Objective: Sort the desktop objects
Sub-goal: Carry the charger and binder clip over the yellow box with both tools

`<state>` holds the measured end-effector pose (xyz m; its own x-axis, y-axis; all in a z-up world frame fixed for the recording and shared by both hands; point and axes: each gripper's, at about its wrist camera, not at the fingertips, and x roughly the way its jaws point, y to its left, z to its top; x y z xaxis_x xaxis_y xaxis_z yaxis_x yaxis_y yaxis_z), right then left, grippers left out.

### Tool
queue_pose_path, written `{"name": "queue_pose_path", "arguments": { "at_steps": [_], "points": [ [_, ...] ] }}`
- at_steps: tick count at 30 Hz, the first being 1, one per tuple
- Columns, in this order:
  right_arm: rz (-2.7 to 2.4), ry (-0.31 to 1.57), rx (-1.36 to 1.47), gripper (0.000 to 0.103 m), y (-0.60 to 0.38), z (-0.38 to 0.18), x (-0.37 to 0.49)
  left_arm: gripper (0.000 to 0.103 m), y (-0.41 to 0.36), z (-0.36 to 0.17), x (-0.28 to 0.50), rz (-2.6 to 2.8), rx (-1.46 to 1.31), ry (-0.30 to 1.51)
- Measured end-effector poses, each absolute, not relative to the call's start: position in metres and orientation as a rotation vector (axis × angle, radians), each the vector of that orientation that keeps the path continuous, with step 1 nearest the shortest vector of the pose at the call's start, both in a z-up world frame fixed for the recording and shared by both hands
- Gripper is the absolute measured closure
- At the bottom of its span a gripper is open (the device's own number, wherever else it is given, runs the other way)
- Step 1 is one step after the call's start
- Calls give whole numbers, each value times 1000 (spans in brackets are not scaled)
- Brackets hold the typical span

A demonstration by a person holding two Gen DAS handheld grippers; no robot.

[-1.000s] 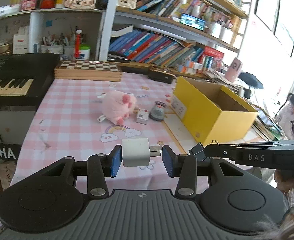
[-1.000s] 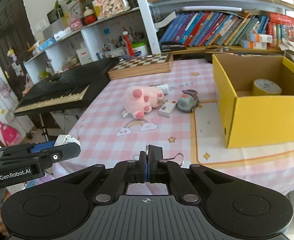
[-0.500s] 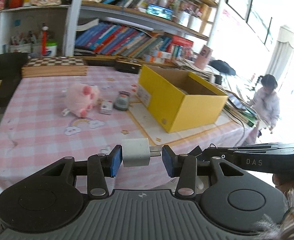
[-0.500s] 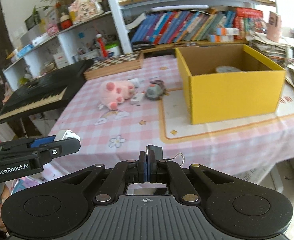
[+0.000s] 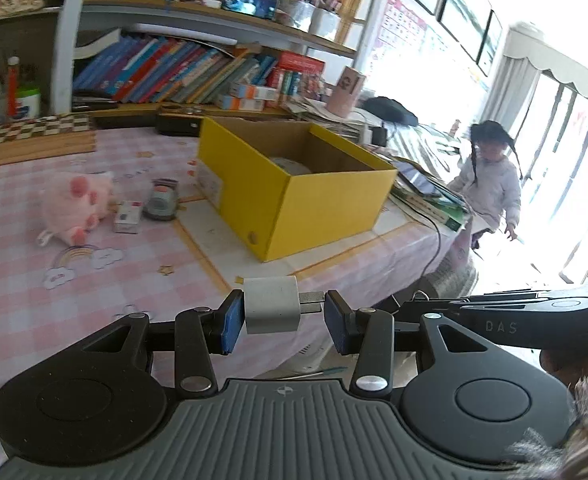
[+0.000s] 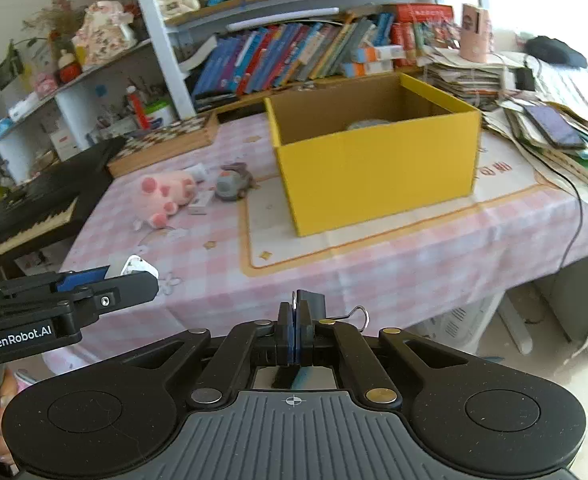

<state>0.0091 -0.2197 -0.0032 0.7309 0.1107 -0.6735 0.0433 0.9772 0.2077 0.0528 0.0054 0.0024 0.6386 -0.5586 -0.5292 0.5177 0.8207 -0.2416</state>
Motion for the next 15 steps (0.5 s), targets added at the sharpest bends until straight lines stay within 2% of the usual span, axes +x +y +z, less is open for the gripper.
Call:
{"name": "queue_pose_path", "arguments": {
  "at_steps": [15],
  "points": [
    [9,752,248,101,-270,-3,32,62,-45,8,79,-655,-42,624]
  ]
}}
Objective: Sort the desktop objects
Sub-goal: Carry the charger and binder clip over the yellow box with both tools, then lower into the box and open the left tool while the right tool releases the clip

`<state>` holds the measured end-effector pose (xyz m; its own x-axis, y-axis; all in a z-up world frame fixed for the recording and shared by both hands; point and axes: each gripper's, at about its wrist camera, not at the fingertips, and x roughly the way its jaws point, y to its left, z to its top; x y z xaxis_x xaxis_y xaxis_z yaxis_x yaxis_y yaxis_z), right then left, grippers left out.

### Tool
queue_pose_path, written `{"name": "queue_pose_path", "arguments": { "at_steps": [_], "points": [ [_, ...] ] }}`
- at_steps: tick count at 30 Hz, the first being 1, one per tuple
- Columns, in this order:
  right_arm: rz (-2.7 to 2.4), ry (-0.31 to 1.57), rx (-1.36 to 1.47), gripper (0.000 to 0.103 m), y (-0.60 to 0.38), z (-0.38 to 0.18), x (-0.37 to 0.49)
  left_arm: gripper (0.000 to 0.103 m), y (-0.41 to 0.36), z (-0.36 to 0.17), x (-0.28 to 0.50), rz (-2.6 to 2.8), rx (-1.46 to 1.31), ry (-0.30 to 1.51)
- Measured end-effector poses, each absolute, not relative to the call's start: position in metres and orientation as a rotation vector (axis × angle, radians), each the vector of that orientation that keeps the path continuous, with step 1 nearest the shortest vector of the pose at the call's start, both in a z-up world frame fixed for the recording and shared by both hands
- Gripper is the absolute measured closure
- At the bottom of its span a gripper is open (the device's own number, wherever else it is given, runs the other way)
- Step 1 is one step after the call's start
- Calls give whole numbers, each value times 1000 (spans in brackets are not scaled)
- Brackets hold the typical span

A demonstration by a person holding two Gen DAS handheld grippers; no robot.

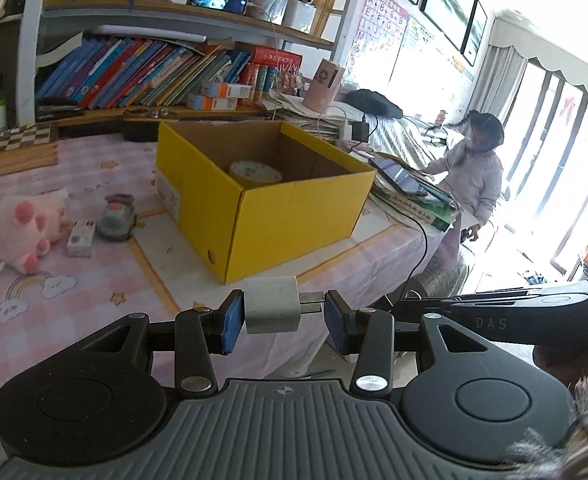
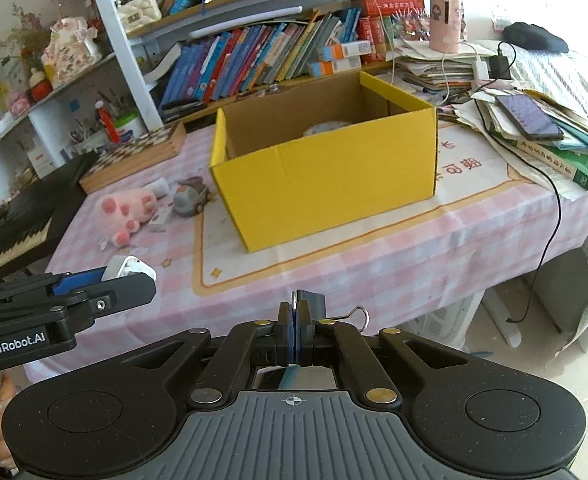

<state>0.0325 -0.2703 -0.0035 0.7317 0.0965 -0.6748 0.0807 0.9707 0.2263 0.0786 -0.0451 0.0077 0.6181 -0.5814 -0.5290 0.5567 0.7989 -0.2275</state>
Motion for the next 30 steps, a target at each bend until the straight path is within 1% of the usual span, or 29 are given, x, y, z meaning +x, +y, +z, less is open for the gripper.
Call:
{"name": "queue_pose_path", "arguments": {
  "at_steps": [12,21,30],
  "points": [
    [74,690,223,101,-310,14,80,62,-89,34,117,-624,-63,543],
    [129,596,188,101,-344,40,123,62,-122,51,149,-587,-48,490],
    [239,539,71,101,-367,59,175,62,-149,67,186,-566,13,444]
  ]
}}
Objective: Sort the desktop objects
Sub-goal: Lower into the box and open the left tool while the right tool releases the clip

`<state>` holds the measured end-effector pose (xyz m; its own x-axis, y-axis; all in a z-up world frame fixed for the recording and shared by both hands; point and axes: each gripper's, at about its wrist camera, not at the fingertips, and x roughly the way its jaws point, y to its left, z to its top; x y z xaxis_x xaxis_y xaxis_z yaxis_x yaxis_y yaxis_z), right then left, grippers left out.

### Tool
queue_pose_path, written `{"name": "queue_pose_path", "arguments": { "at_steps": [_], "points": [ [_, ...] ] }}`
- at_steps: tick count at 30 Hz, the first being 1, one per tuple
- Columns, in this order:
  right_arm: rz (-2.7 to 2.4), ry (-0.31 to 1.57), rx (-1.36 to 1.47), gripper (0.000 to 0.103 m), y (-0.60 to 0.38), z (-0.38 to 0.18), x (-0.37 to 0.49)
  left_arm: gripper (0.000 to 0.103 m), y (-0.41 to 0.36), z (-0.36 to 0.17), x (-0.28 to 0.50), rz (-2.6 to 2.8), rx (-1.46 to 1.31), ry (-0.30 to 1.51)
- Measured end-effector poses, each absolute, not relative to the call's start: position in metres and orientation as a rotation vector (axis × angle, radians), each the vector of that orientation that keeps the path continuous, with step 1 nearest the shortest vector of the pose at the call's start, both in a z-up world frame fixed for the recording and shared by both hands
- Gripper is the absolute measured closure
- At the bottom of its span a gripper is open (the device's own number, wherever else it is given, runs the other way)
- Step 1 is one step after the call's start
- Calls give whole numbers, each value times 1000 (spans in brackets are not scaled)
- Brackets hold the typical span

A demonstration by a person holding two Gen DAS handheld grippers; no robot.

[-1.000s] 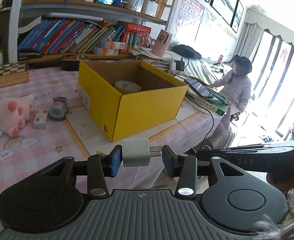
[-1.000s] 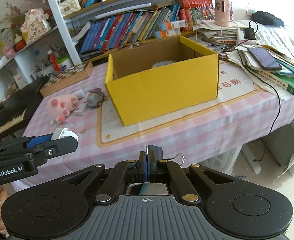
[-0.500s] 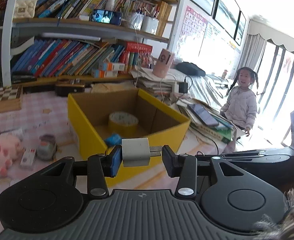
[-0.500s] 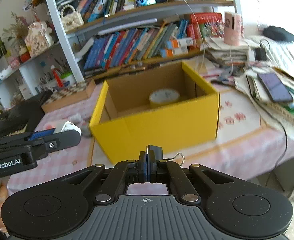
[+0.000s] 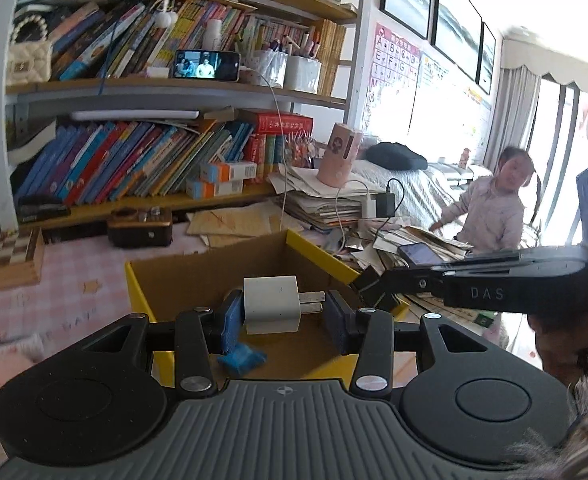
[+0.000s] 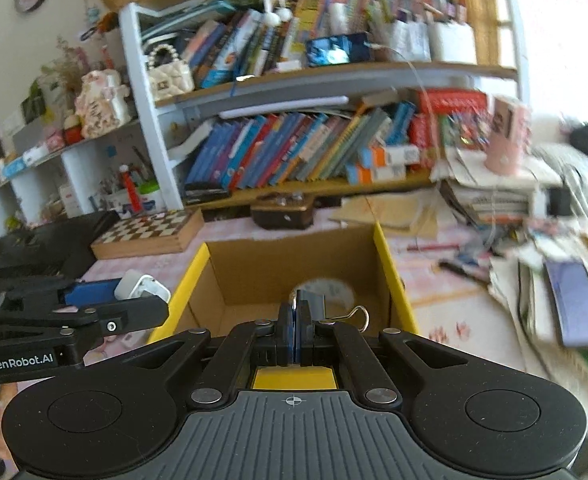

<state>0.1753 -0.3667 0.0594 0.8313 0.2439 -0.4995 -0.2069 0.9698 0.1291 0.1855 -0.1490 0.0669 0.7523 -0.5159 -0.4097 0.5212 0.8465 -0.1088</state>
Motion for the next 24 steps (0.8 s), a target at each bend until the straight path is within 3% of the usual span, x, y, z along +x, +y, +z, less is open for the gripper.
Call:
{"name": "queue_pose_path", "arguments": {
  "at_steps": [6,19,24],
  "points": [
    [310,570,-26,101,-368,54,221,62,-169,59,224,-569,63,508],
    [471,857,-132,101,-354,1,302,62,-199,16,283,-578,209,678],
    [529,925,-297,101,-336,-15,310,62,-207,-3,292,-585,263,784]
  ]
}}
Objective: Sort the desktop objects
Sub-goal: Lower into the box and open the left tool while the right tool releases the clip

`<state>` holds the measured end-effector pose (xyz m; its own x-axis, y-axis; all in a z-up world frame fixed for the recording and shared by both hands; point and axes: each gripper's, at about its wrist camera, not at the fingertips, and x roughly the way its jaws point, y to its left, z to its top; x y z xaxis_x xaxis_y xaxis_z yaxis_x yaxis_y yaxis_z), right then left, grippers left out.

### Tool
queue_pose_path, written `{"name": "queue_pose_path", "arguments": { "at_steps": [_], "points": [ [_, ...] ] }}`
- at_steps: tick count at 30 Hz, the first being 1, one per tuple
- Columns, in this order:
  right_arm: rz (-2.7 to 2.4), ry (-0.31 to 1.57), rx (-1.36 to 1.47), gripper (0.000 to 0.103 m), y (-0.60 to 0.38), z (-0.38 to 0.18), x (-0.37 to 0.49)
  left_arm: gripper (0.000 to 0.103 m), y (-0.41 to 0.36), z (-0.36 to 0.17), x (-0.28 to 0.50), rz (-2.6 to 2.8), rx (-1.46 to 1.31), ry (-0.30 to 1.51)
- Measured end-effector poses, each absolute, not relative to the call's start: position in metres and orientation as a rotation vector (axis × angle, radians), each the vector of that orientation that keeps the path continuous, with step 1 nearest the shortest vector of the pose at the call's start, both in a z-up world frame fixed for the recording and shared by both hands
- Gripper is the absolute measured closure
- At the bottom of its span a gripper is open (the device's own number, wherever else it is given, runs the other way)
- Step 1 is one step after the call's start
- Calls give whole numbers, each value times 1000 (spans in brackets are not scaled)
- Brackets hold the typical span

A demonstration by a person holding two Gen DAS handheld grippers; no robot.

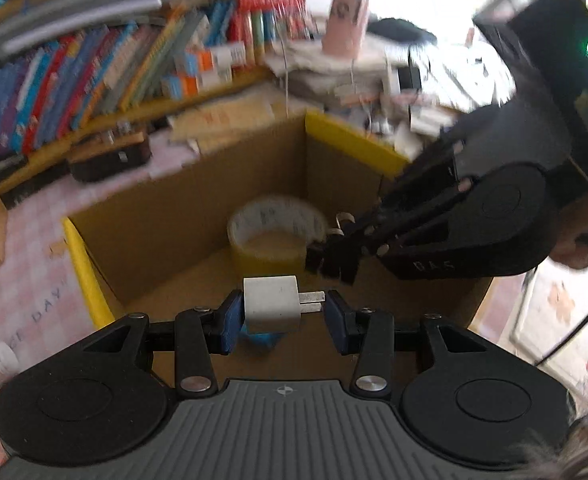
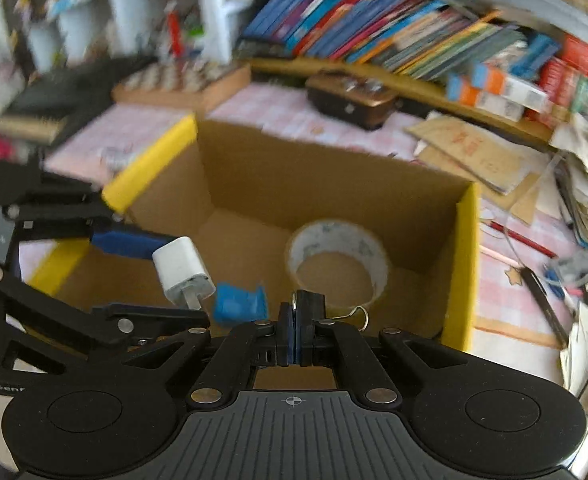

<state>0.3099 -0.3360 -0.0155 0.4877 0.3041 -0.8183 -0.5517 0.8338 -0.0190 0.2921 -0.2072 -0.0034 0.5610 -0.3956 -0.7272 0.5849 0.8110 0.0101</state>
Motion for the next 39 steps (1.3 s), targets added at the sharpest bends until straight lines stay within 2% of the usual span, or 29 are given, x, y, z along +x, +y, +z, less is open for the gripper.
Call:
{"name": "queue_pose_path", "arguments": {
  "at_steps": [10,15,18,20,22,27,39],
  "points": [
    [632,1053,-449,101,-318,-38,320,62,-209,-10,303,-591,249,871],
    [625,1069,-383,99,-323,-36,323,55,-210,-8,300,-577,247,849],
    [606,1046,-356,96,-327,-32,323,45,-210,-4,298,-570,235,826],
    [576,1024,-351,95,-330,-29,323,26,-211,0,295,-583,226,808],
    [540,997,-305,95,-338,-23,321,15,-212,4,288,-571,248,778],
    [485,917,-164,95,-358,-1,307,15,-205,19,273,-551,215,720],
    [305,687,-40,94,-378,36,253,9,-154,55,225,-310,24,513]
  ]
}}
